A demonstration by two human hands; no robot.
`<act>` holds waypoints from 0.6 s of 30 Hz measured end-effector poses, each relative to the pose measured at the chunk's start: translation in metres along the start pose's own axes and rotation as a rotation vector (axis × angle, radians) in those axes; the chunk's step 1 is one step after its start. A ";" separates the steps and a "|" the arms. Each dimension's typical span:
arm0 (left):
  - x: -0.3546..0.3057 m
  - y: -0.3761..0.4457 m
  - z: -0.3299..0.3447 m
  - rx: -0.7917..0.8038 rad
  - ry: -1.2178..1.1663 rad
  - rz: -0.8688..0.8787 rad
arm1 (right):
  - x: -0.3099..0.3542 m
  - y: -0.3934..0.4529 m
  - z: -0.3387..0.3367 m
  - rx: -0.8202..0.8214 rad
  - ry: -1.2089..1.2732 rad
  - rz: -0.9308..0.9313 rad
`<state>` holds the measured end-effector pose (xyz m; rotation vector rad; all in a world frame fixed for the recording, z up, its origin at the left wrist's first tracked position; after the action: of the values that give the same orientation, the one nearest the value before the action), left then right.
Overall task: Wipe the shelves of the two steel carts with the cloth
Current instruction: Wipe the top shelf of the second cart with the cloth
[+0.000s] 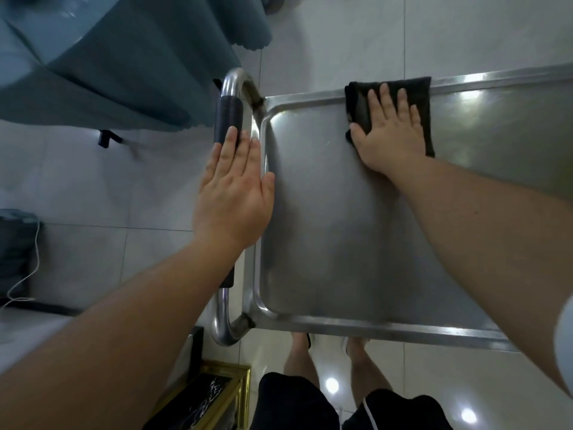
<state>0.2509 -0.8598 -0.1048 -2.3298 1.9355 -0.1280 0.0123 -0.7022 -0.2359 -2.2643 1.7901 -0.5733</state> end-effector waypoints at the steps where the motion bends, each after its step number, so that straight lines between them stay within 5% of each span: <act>1: 0.000 0.000 0.001 0.002 0.001 -0.001 | -0.001 -0.004 -0.001 0.006 -0.006 -0.013; 14: 0.004 -0.001 0.010 -0.024 -0.002 0.005 | -0.179 -0.277 0.071 -0.027 -0.109 -0.065; 18: 0.004 -0.002 0.011 -0.018 0.001 -0.001 | -0.194 -0.279 0.074 0.011 -0.122 -0.047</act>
<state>0.2550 -0.8630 -0.1151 -2.3423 1.9445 -0.1129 0.2535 -0.4524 -0.2295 -2.2863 1.6769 -0.4411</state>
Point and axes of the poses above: each hand's wrist, its own y-axis towards the middle knuckle, its own z-axis out of the palm, x = y × z, the point moved 4 cm from there along y, towards the middle knuckle, and after that the axes turned 14 degrees about z, right-handed, at the moved point
